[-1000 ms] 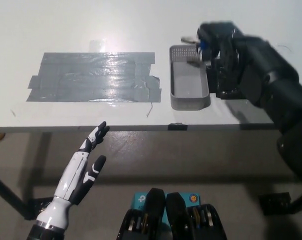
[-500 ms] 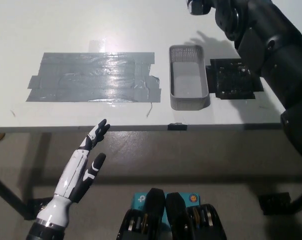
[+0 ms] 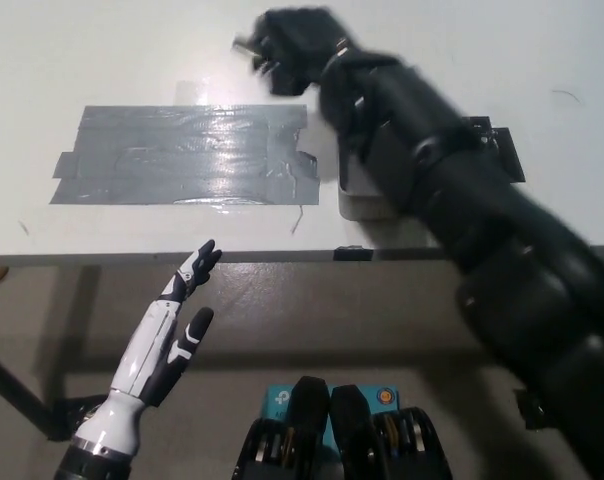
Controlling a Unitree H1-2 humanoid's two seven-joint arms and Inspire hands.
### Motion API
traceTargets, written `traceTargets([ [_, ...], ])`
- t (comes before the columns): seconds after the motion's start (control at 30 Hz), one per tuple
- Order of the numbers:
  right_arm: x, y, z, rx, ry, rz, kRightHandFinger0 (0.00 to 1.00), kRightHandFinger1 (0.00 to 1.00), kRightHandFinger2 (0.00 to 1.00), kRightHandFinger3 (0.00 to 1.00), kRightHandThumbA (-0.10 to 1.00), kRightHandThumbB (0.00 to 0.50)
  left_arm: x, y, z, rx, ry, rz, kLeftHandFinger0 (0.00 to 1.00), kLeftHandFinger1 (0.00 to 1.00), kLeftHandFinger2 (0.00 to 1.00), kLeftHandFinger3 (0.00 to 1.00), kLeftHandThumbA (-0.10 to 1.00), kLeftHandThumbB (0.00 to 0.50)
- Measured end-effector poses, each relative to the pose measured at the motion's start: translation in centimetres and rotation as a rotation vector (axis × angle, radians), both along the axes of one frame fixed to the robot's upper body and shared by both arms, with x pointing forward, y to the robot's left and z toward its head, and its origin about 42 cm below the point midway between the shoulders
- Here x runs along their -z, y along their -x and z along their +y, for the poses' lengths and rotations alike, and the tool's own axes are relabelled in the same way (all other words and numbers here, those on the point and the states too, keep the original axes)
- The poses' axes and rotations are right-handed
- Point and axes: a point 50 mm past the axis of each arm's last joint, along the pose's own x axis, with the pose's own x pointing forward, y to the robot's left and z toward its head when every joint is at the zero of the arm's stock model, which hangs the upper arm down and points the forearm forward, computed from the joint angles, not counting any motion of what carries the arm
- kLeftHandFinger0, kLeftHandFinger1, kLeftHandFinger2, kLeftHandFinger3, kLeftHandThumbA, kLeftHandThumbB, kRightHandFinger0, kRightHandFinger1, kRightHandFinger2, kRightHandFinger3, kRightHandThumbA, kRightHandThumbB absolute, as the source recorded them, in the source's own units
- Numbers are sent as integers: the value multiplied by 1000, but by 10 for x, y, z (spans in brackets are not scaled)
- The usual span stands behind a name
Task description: The robot picks the blue plier placed on top of the container and places it on the grey area of the table
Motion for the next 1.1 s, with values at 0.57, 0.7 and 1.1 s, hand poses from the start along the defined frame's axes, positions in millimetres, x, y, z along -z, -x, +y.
traceTargets([
  [0.57,34,19,33,-19,-23,46,945,1000,1000,1000,393,296,1,0,-1,1,-1,7,1000,1000,1000,1000,966,75],
  [0.7,36,18,31,1,-35,78,1000,1000,1000,1000,698,500,0,0,-2,4,-3,5,1000,1000,1000,1000,962,71],
  [1.1,34,14,22,20,-72,100,1000,1000,1000,1000,1000,500,0,-1,-4,9,-5,5,1000,1000,1000,1000,952,73],
])
